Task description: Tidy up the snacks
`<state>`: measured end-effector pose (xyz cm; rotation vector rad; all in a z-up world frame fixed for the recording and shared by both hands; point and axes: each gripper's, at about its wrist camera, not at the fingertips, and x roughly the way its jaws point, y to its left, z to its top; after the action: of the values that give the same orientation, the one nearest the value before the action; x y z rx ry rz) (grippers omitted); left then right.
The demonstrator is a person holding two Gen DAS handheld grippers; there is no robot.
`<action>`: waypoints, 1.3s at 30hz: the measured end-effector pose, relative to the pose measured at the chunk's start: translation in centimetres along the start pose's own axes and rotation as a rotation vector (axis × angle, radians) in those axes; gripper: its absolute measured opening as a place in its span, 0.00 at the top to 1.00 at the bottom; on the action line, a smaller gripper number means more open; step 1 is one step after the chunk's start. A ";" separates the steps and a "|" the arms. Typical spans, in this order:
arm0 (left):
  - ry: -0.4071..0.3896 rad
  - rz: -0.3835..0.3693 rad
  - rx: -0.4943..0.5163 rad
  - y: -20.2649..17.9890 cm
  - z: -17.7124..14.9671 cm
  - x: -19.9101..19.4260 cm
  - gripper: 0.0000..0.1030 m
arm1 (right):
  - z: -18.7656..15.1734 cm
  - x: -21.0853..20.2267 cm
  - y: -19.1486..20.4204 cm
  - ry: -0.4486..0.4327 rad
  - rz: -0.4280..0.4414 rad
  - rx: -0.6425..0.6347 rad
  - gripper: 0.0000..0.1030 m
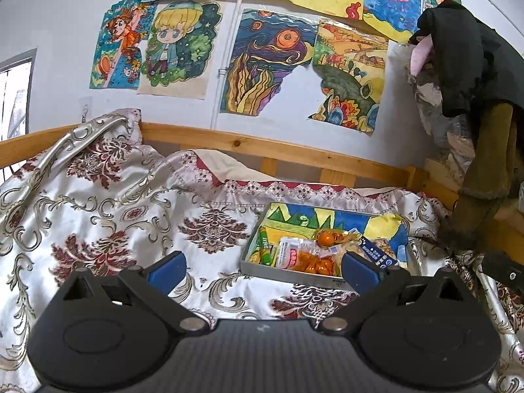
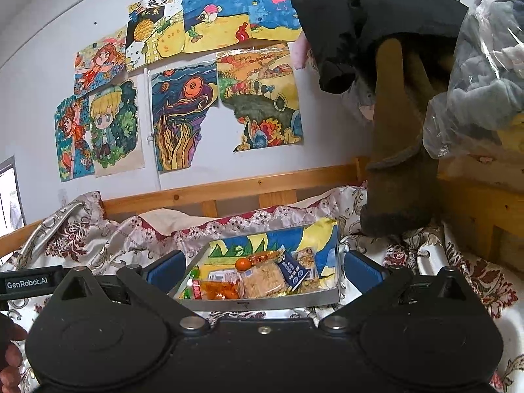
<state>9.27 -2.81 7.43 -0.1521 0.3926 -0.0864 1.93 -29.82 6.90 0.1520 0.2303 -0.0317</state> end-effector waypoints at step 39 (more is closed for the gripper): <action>0.093 0.047 0.115 2.4 -6.7 1.7 0.00 | -7.4 1.3 2.4 0.193 -0.034 0.017 0.01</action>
<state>8.36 -1.49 0.29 -0.0257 0.4823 -0.0697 1.65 -26.37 -0.17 0.1677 0.4249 -0.0528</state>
